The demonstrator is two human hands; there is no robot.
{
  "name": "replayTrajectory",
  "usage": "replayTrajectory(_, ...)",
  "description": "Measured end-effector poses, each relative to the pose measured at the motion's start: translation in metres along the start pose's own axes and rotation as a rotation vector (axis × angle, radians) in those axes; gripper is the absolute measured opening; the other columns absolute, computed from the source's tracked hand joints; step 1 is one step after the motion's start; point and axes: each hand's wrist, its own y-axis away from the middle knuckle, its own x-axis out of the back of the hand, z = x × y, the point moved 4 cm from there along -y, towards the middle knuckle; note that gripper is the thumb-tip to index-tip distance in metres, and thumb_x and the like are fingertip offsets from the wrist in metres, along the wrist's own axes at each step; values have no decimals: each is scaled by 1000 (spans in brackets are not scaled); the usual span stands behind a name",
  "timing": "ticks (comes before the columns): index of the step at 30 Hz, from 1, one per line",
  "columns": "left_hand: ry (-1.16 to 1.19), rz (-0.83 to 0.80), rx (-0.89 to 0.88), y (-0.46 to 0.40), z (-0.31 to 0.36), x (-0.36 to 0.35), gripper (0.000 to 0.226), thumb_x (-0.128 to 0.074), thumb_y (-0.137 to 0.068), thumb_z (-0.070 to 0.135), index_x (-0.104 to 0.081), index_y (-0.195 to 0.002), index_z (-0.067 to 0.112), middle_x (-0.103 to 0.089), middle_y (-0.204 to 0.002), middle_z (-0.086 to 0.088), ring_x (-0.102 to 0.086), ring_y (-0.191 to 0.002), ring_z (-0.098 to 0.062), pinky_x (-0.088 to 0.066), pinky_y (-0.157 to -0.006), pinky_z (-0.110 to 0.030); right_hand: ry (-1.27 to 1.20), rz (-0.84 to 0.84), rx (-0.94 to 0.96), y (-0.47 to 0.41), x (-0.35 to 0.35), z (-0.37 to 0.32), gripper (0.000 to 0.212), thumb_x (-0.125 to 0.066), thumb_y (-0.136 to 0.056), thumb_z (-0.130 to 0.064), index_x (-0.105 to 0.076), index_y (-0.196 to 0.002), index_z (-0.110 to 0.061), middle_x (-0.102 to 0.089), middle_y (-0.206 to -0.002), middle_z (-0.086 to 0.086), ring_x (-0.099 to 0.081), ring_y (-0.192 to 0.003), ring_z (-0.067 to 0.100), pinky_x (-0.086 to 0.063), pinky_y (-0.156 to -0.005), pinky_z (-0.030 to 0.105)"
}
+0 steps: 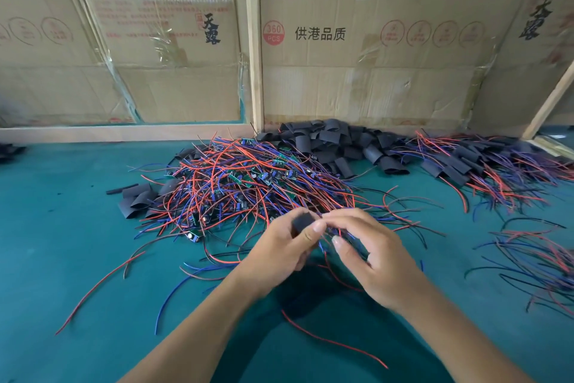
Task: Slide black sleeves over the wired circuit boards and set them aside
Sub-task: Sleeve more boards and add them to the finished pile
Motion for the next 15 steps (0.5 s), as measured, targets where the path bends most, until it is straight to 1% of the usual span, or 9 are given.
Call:
replayTrajectory(2, -65, -22, -20, 3, 5, -10, 33, -53, -96, 47, -57, -91, 14, -42, -59, 5, -30, -47, -10, -24, -45, -22, -26, 40, -20, 0, 0, 1, 37, -63, -90, -13, -64, -126, -21, -62, -122, -11, -58, -118, 12, -45, -98, 26)
replayTrajectory(4, -66, -16, -15, 4, 8, -16, 38, -47, -98, 49, -57, -95, 13, -46, -59, 14, -35, -48, -6, -27, -46, -18, -28, 67, -31, 1, -2, 2, 36, -70, -88, -20, -66, -124, -21, -62, -119, -8, -60, -114, 14, -46, -97, 26)
replayTrajectory(6, -97, -17, -29, 8, 8, -22, 29, -40, -106, 39, -59, -100, 16, -52, -63, 21, -44, -55, 3, -35, -53, -10, 2, 113, -42, 2, -3, 3, 34, -72, -86, -26, -69, -119, -17, -61, -117, -6, -59, -114, 13, -45, -98, 24)
replayTrajectory(7, -105, -22, -27, 9, 6, -25, 27, -38, -108, 34, -59, -102, 19, -54, -65, 23, -48, -60, 4, -37, -57, -7, 8, 133, -51, 2, -4, 3, 34, -72, -85, -27, -70, -117, -15, -61, -116, -5, -59, -113, 12, -45, -98, 23)
replayTrajectory(9, -114, -7, 11, 11, 4, -28, 27, -38, -108, 36, -61, -100, 25, -57, -71, 20, -50, -68, -3, -39, -63, -11, 8, 154, -63, 2, -4, 4, 34, -71, -84, -24, -71, -116, -13, -62, -115, -5, -59, -111, 10, -45, -97, 22)
replayTrajectory(10, -122, 3, 34, 11, 3, -27, 27, -40, -106, 40, -63, -100, 27, -60, -77, 18, -53, -73, -7, -41, -67, -13, 15, 158, -70, 2, -5, 5, 35, -73, -83, -20, -70, -117, -13, -62, -115, -5, -59, -112, 10, -45, -97, 22)
replayTrajectory(12, -153, -36, 28, 9, 4, -29, 27, -41, -106, 39, -65, -112, 29, -66, -96, 19, -60, -93, -2, -43, -82, -13, 45, 171, -93, 3, -5, 9, 40, -75, -81, -13, -67, -120, -12, -61, -120, -5, -58, -115, 12, -43, -99, 21)
replayTrajectory(14, -287, -112, -59, 8, 8, -33, 29, -40, -106, 38, -59, -126, 29, -63, -112, 22, -56, -110, 2, -40, -97, -18, 75, 187, -99, 4, -5, 11, 42, -72, -80, -12, -65, -121, -10, -60, -122, -6, -57, -117, 13, -40, -101, 16)
replayTrajectory(15, -381, -137, -109, 9, 11, -33, 32, -38, -106, 40, -55, -131, 29, -62, -119, 21, -54, -116, 1, -40, -102, -22, 79, 192, -92, 4, -5, 10, 42, -70, -79, -13, -65, -120, -12, -60, -121, -7, -57, -116, 11, -39, -100, 14)
